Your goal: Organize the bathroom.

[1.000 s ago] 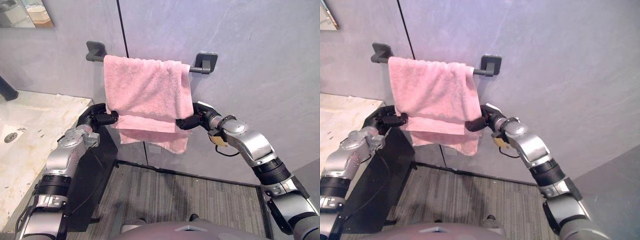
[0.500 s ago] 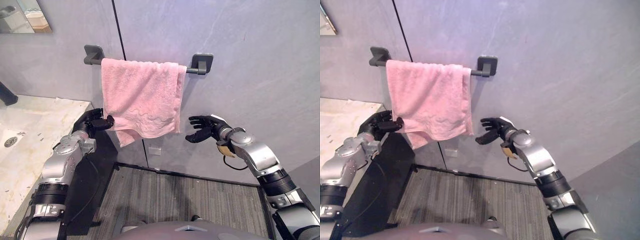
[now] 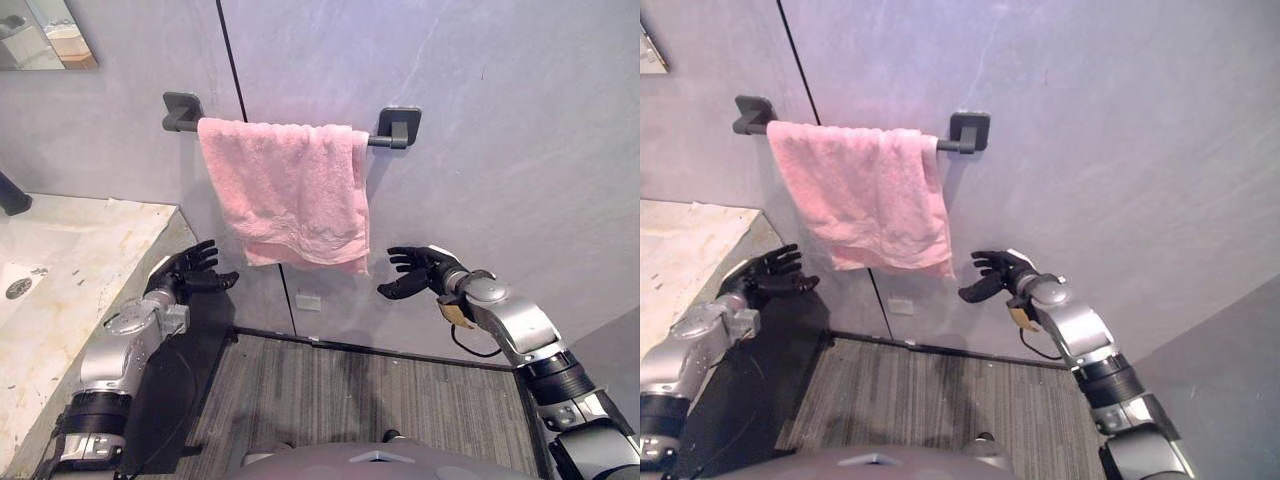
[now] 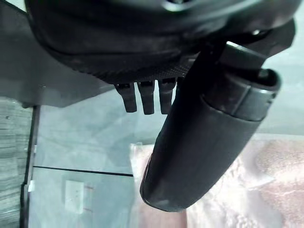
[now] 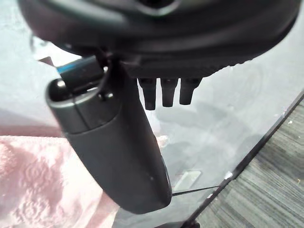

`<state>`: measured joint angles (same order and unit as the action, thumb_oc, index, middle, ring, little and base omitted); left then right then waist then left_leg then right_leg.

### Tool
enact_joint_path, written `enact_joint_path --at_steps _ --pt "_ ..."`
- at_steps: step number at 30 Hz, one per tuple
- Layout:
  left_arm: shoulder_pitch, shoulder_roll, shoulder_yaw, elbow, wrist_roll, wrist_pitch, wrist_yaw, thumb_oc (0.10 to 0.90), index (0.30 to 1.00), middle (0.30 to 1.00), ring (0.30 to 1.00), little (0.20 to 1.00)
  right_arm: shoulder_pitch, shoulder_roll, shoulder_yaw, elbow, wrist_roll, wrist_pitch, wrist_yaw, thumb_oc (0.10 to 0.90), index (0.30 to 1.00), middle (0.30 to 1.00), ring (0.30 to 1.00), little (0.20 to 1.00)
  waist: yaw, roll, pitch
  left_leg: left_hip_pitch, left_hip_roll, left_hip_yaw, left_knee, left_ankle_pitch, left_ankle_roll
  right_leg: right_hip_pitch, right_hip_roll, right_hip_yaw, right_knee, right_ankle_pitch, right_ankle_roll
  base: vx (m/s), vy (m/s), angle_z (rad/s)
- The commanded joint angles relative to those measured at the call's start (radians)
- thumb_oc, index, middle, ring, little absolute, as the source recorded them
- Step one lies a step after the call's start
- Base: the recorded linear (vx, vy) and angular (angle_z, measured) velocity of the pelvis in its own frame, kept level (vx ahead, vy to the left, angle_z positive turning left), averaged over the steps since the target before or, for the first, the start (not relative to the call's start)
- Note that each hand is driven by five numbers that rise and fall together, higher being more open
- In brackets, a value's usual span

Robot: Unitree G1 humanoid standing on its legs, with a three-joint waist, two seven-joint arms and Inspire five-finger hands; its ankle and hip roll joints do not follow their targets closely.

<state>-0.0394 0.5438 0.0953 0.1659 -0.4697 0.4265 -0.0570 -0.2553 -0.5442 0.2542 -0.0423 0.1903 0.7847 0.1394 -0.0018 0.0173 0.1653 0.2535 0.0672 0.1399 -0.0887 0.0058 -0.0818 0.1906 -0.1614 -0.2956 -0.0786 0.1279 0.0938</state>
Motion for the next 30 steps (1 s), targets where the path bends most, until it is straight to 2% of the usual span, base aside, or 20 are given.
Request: enact_joint_path --at_steps 1,5,6,7,8,9,10,12,13,14,16,18,20,23,25,26,27,28,29,30 --pt "-0.025 0.003 0.044 0.000 -0.023 -0.046 -0.021 0.800 0.900 0.900 0.900 0.900 -0.031 -0.006 -0.043 -0.025 -0.092 -0.133 -0.010 0.800 0.900 0.900 0.900 0.900 0.029 0.020 -0.095 -0.016 0.105 0.122 0.005 0.031 -0.037 0.001 -0.051 0.002 0.001 -0.089 0.091 -0.08 -0.022 -0.02" --pt "0.054 -0.052 0.050 0.010 -0.082 -0.035 -0.039 0.800 0.900 0.900 0.900 0.900 0.047 0.001 -0.058 -0.035 -0.164 -0.222 0.016 0.800 0.900 0.900 0.900 0.900 0.034 0.017 -0.092 -0.021 0.104 0.119 0.009 0.026 -0.033 -0.004 -0.046 0.005 0.003 -0.094 0.087 -0.08 -0.024 -0.04" --pt "0.090 -0.080 0.050 0.014 -0.094 -0.055 -0.046 0.800 0.900 0.900 0.900 0.900 0.083 0.005 -0.061 -0.034 -0.185 -0.265 0.017 0.800 0.900 0.900 0.900 0.900 0.036 0.016 -0.092 -0.024 0.105 0.118 0.010 0.025 -0.032 -0.007 -0.044 0.006 0.004 -0.096 0.086 -0.11 -0.026 -0.09" --pt "0.144 -0.133 0.054 0.015 -0.264 -0.071 -0.021 0.800 0.900 0.900 0.900 0.900 0.138 0.013 -0.065 -0.029 -0.227 -0.327 0.018 0.800 0.900 0.900 0.900 0.900 0.040 0.013 -0.088 -0.028 0.104 0.117 0.012 0.023 -0.029 -0.011 -0.040 0.009 0.004 -0.099 0.082 -0.10 -0.022 -0.06" --pt "0.144 -0.133 0.054 0.015 -0.264 -0.071 -0.021 0.800 0.900 0.900 0.900 0.900 0.138 0.013 -0.065 -0.029 -0.227 -0.327 0.018 0.800 0.900 0.900 0.900 0.900 0.040 0.013 -0.088 -0.028 0.104 0.117 0.012 0.023 -0.029 -0.011 -0.040 0.009 0.004 -0.099 0.082 -0.11 -0.025 -0.04" --pt "0.172 -0.194 0.053 0.027 -0.430 -0.100 -0.008 0.800 0.900 0.900 0.900 0.900 0.172 0.024 -0.058 -0.014 -0.267 -0.341 0.047 0.800 0.900 0.900 0.900 0.900 0.041 0.011 -0.081 -0.026 0.103 0.115 0.014 0.017 -0.027 -0.009 -0.037 0.008 0.007 -0.105 0.079 -0.13 -0.053 -0.07" --pt "0.217 -0.277 0.070 0.079 -0.503 -0.137 0.002 0.800 0.900 0.900 0.900 0.900 0.227 0.054 -0.037 0.049 -0.290 -0.374 0.069 0.800 0.900 0.900 0.900 0.900 0.045 0.001 -0.074 -0.036 0.104 0.119 0.021 0.014 -0.026 -0.021 -0.033 0.009 0.013 -0.108 0.074 -0.16 -0.068 -0.08" --pt "0.235 -0.306 0.079 0.122 -0.538 -0.135 0.004 0.800 0.900 0.900 0.900 0.900 0.247 0.067 -0.023 0.083 -0.280 -0.364 0.085 0.800 0.900 0.900 0.900 0.900 0.047 -0.006 -0.070 -0.039 0.105 0.118 0.025 0.012 -0.026 -0.023 -0.031 0.004 0.014 -0.110 0.070 -0.13 -0.074 -0.02" --pt "0.271 -0.337 0.090 0.218 -0.586 -0.113 -0.019 0.800 0.900 0.900 0.900 0.900 0.284 0.087 -0.004 0.158 -0.318 -0.389 0.095 0.800 0.900 0.900 0.900 0.900 0.054 -0.016 -0.062 -0.045 0.108 0.110 0.033 0.009 -0.027 -0.024 -0.024 0.000 0.022 -0.122 0.061 -0.12 -0.082 0.04" --pt "0.278 -0.343 0.094 0.248 -0.602 -0.087 -0.039 0.800 0.900 0.900 0.900 0.900 0.291 0.090 0.003 0.181 -0.334 -0.394 0.109 0.800 0.900 0.900 0.900 0.900 0.056 -0.019 -0.060 -0.046 0.110 0.107 0.035 0.009 -0.028 -0.024 -0.022 -0.001 0.026 -0.125 0.058 -0.14 -0.093 0.03" --pt "0.313 -0.353 0.099 0.359 -0.618 -0.053 -0.087 0.800 0.900 0.900 0.900 0.900 0.313 0.089 0.029 0.257 -0.366 -0.395 0.126 0.800 0.900 0.900 0.900 0.900 0.066 -0.025 -0.051 -0.055 0.116 0.098 0.053 0.010 -0.031 -0.026 -0.014 -0.011 0.046 -0.141 0.046 -0.10 -0.072 0.03" --pt "0.328 -0.351 0.104 0.446 -0.584 -0.038 -0.063 0.800 0.900 0.900 0.900 0.900 0.322 0.091 0.050 0.318 -0.399 -0.385 0.159 0.800 0.900 0.900 0.900 0.900 0.074 -0.026 -0.043 -0.064 0.123 0.087 0.072 0.021 -0.034 -0.026 -0.006 -0.019 0.062 -0.155 0.034 -0.09 -0.074 0.09" --pt "0.325 -0.339 0.109 0.562 -0.526 -0.056 -0.075 0.800 0.900 0.900 0.900 0.900 0.316 0.090 0.091 0.410 -0.429 -0.381 0.177 0.800 0.900 0.900 0.900 0.900 0.085 -0.027 -0.034 -0.077 0.130 0.066 0.098 0.042 -0.039 -0.026 0.004 -0.030 0.073 -0.165 0.022 -0.09 -0.087 0.14" --pt "0.309 -0.321 0.114 0.691 -0.446 -0.052 -0.023 0.800 0.900 0.900 0.900 0.900 0.280 0.091 0.142 0.530 -0.444 -0.381 0.174 0.800 0.900 0.900 0.900 0.900 0.104 -0.025 -0.024 -0.094 0.145 0.040 0.120 0.074 -0.049 -0.025 0.021 -0.047 0.082 -0.176 0.004 -0.07 -0.095 0.15" --pt "0.295 -0.313 0.117 0.770 -0.410 -0.069 -0.044 0.800 0.900 0.900 0.900 0.900 0.248 0.094 0.173 0.618 -0.426 -0.402 0.162 0.800 0.900 0.900 0.900 0.900 0.117 -0.022 -0.022 -0.102 0.156 0.031 0.118 0.090 -0.055 -0.026 0.032 -0.061 0.085 -0.184 -0.006 -0.08 -0.080 0.24" --pt "0.280 -0.307 0.122 0.832 -0.390 -0.082 -0.053 0.800 0.900 0.900 0.900 0.900 0.213 0.109 0.200 0.711 -0.437 -0.424 0.163 0.800 0.900 0.900 0.900 0.900 0.132 -0.018 -0.020 -0.110 0.176 0.034 0.101 0.122 -0.066 -0.026 0.051 -0.080 0.083 -0.191 -0.016 -0.07 -0.059 0.18" --pt "0.280 -0.307 0.122 0.832 -0.390 -0.082 -0.053 0.800 0.900 0.900 0.900 0.900 0.213 0.109 0.200 0.711 -0.437 -0.424 0.163 0.800 0.900 0.900 0.900 0.900 0.132 -0.018 -0.020 -0.110 0.176 0.034 0.101 0.122 -0.066 -0.026 0.051 -0.080 0.083 -0.191 -0.016 -0.12 -0.074 0.23" --pt "0.267 -0.305 0.121 0.865 -0.371 -0.094 -0.067 0.800 0.900 0.900 0.900 0.900 0.196 0.119 0.213 0.758 -0.435 -0.440 0.148 0.800 0.900 0.900 0.900 0.900 0.139 -0.016 -0.016 -0.122 0.183 0.043 0.089 0.137 -0.071 -0.026 0.061 -0.093 0.082 -0.195 -0.020 -0.22 -0.098 0.47" --pt "0.236 -0.305 0.122 0.924 -0.326 -0.118 -0.093 0.800 0.900 0.900 0.900 0.900 0.179 0.134 0.219 0.818 -0.463 -0.466 0.141 0.800 0.900 0.900 0.900 0.900 0.146 -0.020 -0.005 -0.164 0.191 0.133 0.107 0.146 -0.080 -0.024 0.068 -0.157 0.070 -0.196 -0.027 -0.29 -0.133 0.61" --pt "0.223 -0.303 0.114 0.941 -0.304 -0.122 -0.101 0.800 0.900 0.900 0.900 0.900 0.177 0.140 0.219 0.840 -0.469 -0.471 0.132 0.800 0.900 0.900 0.900 0.900 0.144 -0.026 0.002 -0.171 0.196 0.203 0.146 0.129 -0.082 -0.020 0.061 -0.201 0.065 -0.194 -0.032 -0.24 -0.143 0.81"
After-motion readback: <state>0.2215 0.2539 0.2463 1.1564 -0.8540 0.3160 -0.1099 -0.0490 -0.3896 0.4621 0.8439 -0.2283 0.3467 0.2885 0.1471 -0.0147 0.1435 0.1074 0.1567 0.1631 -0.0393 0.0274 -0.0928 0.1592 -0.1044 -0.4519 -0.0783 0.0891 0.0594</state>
